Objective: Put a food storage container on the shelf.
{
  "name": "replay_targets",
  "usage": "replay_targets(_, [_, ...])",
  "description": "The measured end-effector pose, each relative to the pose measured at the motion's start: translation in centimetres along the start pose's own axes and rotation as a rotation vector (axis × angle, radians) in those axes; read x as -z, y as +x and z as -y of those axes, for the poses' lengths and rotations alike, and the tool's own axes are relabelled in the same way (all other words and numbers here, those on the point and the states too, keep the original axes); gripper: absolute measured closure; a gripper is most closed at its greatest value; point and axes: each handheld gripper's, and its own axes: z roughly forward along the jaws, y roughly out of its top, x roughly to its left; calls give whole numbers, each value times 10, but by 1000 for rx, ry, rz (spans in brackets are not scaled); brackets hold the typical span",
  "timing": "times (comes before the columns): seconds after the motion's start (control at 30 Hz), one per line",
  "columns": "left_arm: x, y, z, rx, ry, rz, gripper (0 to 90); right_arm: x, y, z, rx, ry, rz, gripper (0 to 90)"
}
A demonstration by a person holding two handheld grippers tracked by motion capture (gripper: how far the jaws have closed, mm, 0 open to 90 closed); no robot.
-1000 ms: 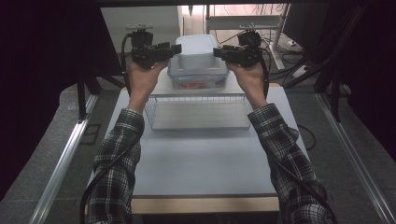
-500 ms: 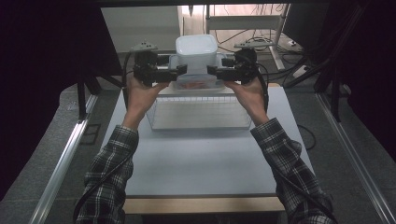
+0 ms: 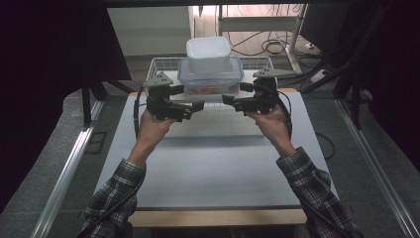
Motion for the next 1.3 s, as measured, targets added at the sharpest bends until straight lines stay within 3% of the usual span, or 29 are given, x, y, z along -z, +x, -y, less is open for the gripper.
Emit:
replay_targets(0.33, [2,-15,40,-28,35,4,16,11,9,39,14,47,-40,60])
replay_targets(0.93, [-3,-31,116,-43,120,-8,8,27,12,105,45,108,-12,27])
replay_targets(1.3, [6,-34,147,-24,112,-28,9,32,16,131,57,143,-1,15])
